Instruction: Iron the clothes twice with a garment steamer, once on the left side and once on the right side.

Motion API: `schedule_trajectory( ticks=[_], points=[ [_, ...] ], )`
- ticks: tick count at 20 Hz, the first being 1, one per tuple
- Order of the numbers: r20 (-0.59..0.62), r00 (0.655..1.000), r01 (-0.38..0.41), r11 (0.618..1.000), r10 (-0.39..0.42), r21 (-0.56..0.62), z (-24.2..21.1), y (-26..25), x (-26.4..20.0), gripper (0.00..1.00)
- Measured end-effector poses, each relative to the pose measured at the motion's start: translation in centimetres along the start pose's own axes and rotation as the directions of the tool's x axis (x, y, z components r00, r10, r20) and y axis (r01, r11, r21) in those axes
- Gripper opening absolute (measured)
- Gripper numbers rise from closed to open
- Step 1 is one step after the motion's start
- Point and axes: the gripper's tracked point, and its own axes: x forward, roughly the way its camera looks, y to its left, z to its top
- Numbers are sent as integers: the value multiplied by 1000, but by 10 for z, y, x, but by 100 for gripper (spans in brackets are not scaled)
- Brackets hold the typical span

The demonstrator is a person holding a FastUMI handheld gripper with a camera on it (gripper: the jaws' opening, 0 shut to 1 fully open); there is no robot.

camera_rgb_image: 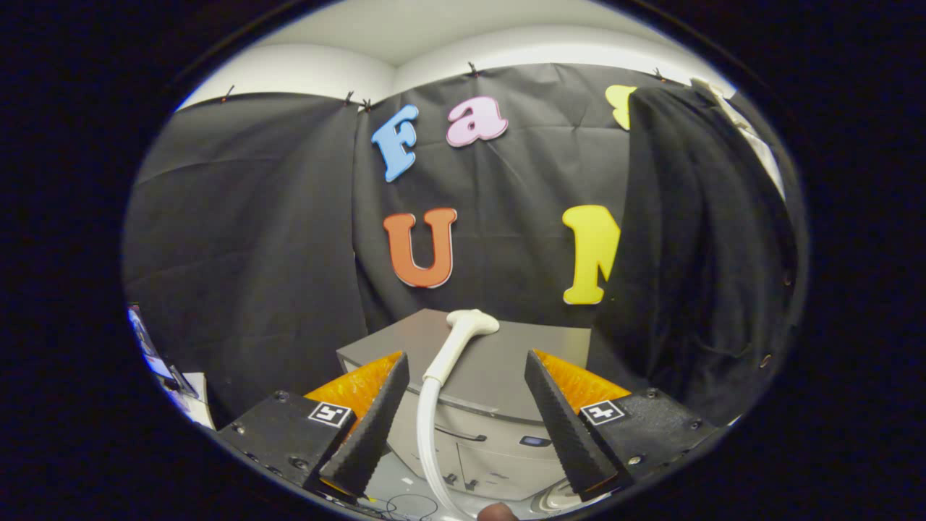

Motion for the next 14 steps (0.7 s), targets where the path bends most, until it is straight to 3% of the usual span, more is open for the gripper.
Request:
schedule_trajectory(
  ticks=[8,14],
  points=[
    [-170,984,-49,999,50,10,-22,27,121,100],
    [-297,954,52,999,-45,15,-51,14,181,100]
  ],
)
